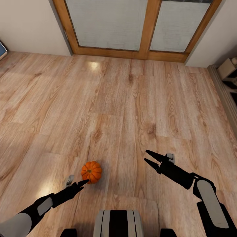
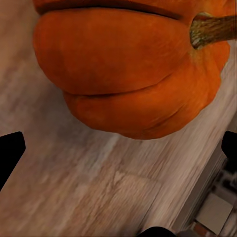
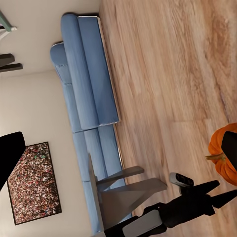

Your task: Place each of the two pumpkins and all three candles from the living room inside a cabinet in the living room (use any cabinet), then make sure every cabinet is closed, and position the cauldron so it is next to a table in the living room.

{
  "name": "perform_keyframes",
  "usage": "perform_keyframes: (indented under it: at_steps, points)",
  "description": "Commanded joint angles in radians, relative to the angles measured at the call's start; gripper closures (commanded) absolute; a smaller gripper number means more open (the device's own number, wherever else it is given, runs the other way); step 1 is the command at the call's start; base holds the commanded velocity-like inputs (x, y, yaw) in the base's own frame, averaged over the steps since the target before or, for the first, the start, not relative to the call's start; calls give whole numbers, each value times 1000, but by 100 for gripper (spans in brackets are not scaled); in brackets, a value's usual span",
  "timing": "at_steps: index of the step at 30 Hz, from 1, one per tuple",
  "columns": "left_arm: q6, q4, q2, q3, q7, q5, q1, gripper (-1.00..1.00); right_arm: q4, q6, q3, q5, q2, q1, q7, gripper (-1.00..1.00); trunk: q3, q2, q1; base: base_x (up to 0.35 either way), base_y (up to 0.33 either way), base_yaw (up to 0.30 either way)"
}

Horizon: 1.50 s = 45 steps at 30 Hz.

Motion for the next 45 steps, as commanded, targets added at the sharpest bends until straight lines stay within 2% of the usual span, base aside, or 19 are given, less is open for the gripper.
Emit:
perform_keyframes:
  at_steps: [1, 4, 9, 13, 45]
  points:
    - [9, 0, 1, -5, -4, 10, 0, -100, 0, 4, -1, 10, 0, -1, 10, -100, -1, 0, 0, 0, 0, 0]
    - [8, 0, 1, -6, -25, 10, 0, -100, 0, 4, -1, 10, 0, -1, 10, -100, -1, 0, 0, 0, 0, 0]
    - [-31, 0, 2, -7, -66, 10, 0, -100, 0, 4, -1, 10, 0, -1, 10, -100, -1, 0, 0, 0, 0, 0]
    - [-40, 0, 2, -6, -77, 10, 0, -100, 0, 4, -1, 10, 0, -1, 10, -100, -1, 0, 0, 0, 0, 0]
    - [-45, 2, 2, 3, -75, 17, 0, -100, 0, 4, 3, 10, 0, -1, 10, -100, -1, 0, 0, 17, 13, 0]
